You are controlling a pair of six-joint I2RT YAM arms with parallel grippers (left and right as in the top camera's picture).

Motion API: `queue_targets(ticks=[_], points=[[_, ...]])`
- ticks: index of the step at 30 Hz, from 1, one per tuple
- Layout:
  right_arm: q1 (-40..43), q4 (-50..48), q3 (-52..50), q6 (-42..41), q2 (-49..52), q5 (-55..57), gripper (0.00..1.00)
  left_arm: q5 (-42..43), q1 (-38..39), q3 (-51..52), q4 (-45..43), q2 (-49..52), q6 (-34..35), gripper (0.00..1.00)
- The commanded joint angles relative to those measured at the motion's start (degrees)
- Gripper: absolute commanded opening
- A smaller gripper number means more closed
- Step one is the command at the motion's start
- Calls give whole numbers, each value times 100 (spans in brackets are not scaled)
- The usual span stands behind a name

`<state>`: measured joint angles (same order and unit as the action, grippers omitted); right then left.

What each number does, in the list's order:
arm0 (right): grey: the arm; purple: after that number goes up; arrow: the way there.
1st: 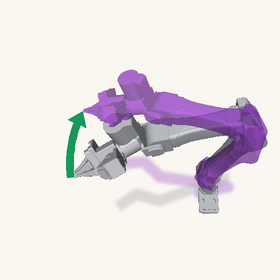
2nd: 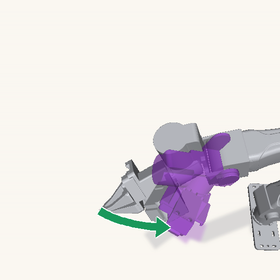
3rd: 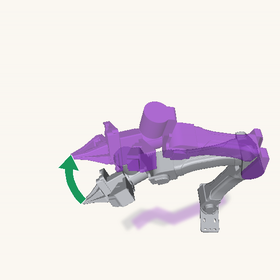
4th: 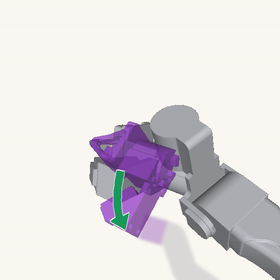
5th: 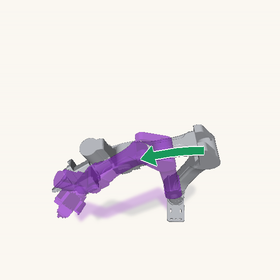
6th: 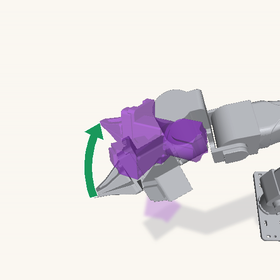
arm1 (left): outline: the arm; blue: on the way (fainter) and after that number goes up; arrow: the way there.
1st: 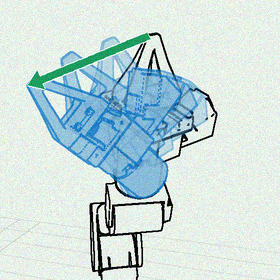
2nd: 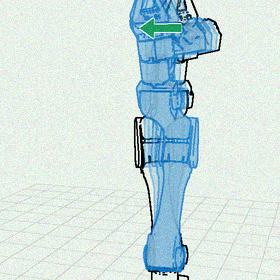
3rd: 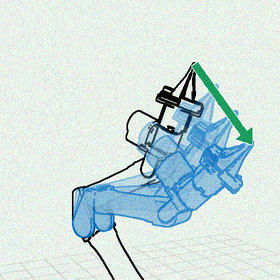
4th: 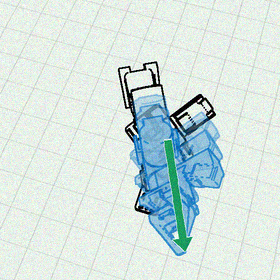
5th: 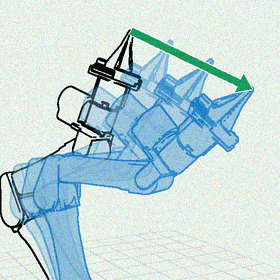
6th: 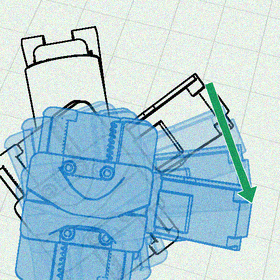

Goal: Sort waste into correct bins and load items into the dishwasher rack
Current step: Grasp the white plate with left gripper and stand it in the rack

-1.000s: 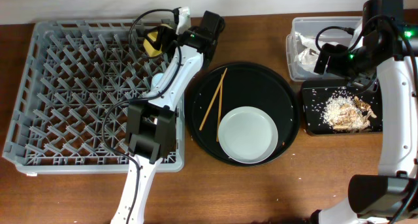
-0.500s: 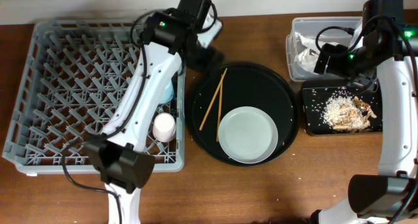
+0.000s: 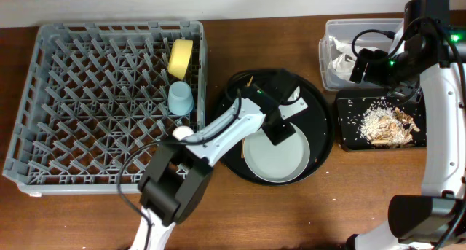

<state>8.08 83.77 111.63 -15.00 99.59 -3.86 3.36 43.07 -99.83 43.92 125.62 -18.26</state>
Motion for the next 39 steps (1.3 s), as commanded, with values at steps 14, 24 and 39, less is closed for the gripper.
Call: queue_targets(ticks=[14,24,39], points=[[24,0,33,-4,13,111,98,-98,-166,46,-81,588,-236,24],[24,2,33,-4,13,114,98,-452,-621,-2581,1937,538,52,1],[24,2,33,-2,13,114,98,-6760,-2955,-5851,3818,570,3038,1]])
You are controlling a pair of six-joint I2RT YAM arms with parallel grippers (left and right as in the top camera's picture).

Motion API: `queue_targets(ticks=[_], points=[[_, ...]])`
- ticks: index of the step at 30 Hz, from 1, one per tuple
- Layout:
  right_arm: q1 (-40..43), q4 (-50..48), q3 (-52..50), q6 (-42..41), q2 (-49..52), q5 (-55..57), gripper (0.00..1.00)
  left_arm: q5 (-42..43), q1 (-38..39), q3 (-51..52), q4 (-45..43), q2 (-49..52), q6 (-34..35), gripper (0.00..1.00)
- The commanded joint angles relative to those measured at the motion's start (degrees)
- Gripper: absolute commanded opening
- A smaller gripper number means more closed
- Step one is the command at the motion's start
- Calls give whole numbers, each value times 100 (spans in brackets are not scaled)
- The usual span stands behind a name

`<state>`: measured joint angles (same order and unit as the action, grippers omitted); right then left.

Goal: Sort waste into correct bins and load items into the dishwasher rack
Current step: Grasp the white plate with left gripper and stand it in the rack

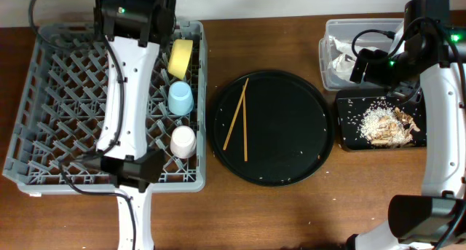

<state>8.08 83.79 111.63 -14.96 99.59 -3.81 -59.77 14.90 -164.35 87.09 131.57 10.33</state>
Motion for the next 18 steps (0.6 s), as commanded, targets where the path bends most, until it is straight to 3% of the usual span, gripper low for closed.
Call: queue_targets(ticks=[1,6,13,14,16,18], points=[[24,-2,33,-9,15,109,98,-459,-179,918,-839,-24,138,1],[24,-2,33,-9,13,109,98,-348,-243,2828,-2505,-22,-369,0],[24,0,33,-9,13,109,99,673,-227,3864,-3071,-22,-378,1],[24,-2,33,-7,13,109,99,859,-227,3862,-3069,-35,-448,39],[24,-2,33,-9,15,109,98,1305,-221,3781,-3012,-133,-656,61],[24,0,33,-9,15,109,99,2393,-214,3416,-2758,-507,-691,68]])
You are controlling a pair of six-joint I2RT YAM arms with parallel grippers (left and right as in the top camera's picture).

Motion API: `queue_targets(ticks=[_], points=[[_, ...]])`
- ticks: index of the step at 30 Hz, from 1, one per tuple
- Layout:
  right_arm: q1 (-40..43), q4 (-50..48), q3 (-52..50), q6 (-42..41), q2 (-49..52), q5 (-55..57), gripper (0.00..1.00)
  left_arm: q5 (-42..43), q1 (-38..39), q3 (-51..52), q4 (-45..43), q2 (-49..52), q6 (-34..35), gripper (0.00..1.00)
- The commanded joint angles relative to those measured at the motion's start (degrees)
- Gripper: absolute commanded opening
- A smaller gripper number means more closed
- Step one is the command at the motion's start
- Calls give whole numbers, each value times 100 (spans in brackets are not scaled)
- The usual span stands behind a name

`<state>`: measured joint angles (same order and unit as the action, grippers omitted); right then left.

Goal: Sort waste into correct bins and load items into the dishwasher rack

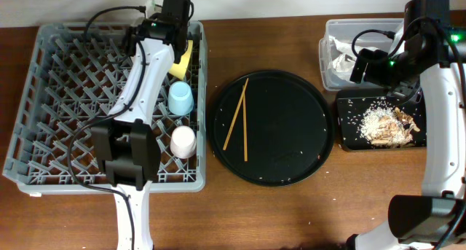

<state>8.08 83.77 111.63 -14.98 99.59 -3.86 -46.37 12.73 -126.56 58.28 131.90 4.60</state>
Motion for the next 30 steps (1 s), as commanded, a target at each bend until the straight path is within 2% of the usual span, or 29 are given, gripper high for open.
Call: queue_targets(ticks=[1,4,5,6,7,9,11,13,15,21,23,25,28,29,30], points=[[24,0,33,-7,13,114,99,1652,0,-483,199,-715,-299,68],[24,0,33,-7,13,114,98,4181,306,-555,918,-1320,-446,68],[24,0,33,-4,13,114,98,4739,629,-533,1311,-1287,-577,68],[24,0,33,-4,15,114,98,4881,778,-492,1443,-1263,-575,63],[24,2,33,-7,13,114,98,4940,1034,-361,1547,-1202,-505,57],[24,2,33,-7,13,114,98,4957,1517,4,1471,-870,-264,57],[24,2,33,-7,13,114,99,4964,1681,238,1285,-334,-7,55],[24,2,33,-7,15,114,98,4966,1690,321,1204,168,-13,54],[24,0,33,-7,13,114,98,4964,1690,321,1119,605,-74,50],[24,0,33,-7,15,114,98,4811,1674,354,881,1182,-557,48],[24,0,33,-7,13,114,98,4811,1665,354,866,1211,-555,39],[24,2,33,-7,13,114,98,4813,1663,354,791,1215,-553,23],[24,0,33,-7,13,114,98,4966,1663,354,949,1215,-553,8],[24,0,33,-7,13,114,98,4964,1663,352,1088,1215,-553,0],[24,0,33,-7,15,111,99,4962,1657,264,1263,1198,-553,0]])
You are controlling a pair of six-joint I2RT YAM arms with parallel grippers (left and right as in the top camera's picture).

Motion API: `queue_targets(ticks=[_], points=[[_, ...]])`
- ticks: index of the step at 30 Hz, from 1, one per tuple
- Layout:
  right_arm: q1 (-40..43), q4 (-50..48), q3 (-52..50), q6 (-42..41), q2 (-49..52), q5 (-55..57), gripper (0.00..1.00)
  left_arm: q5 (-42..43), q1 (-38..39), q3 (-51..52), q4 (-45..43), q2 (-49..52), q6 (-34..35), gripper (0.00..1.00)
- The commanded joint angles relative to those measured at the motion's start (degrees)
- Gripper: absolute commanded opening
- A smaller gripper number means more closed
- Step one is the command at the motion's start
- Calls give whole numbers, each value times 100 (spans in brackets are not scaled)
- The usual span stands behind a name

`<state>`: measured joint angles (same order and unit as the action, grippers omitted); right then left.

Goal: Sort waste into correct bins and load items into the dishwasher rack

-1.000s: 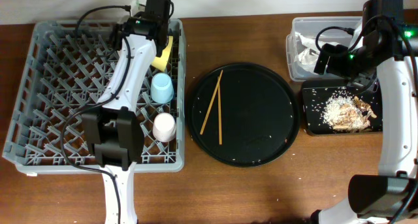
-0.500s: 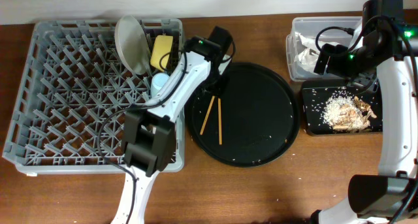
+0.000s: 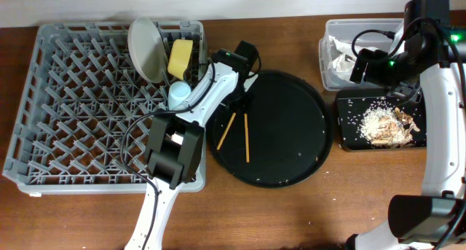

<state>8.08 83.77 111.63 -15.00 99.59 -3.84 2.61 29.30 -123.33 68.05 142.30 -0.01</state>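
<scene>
The grey dishwasher rack [image 3: 73, 133] fills the left of the table. In its back right corner a white plate [image 3: 148, 47] stands on edge beside a yellow cup [image 3: 180, 58], with a blue cup [image 3: 180, 96] in front of them. Two chopsticks [image 3: 246, 139] lie on the round black tray [image 3: 291, 141]. My left gripper [image 3: 240, 97] hangs over the tray's upper left and hides their far ends; its jaws are lost against the black. My right gripper [image 3: 364, 66] hovers at the edge of the clear bin [image 3: 342, 31], its jaws unreadable.
A black rectangular bin [image 3: 378, 122] holding rice and food scraps sits in front of the clear bin, which holds crumpled white waste. My left arm crosses the rack's right rim and covers part of its front right. Bare wood lies in front of the tray.
My left gripper has moved from the rack's back right corner to the tray's upper left, above the chopsticks. The white plate now shows standing in the rack. The right arm has not moved.
My left gripper was first at the white plate on the black tray. Then the plate was off the tray, baring two chopsticks, with the arm over the rack's back. It stayed at the rack's back right; now the plate stands there and the gripper is back over the tray.
</scene>
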Motion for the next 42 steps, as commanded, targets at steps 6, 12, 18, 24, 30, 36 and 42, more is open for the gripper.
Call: queue_targets(ticks=[6,12,18,24,30,36,42], points=[[24,0,33,-4,13,111,99,-415,-442,-4791,2594,-4,-90,0],[24,0,33,-4,13,111,99,-538,-1233,-4063,2868,-1812,-20,0],[24,0,33,-4,13,111,98,-1615,-1773,284,2057,-3058,533,0],[24,2,33,-4,13,111,99,-1810,-1950,3224,-341,-3058,297,0],[24,2,33,-2,13,111,98,-1462,-1945,2192,-153,-3058,297,51],[24,0,33,-4,13,111,98,295,-439,649,13,-2955,411,51],[24,2,33,-4,15,111,98,-304,557,649,-52,-1655,1097,41]])
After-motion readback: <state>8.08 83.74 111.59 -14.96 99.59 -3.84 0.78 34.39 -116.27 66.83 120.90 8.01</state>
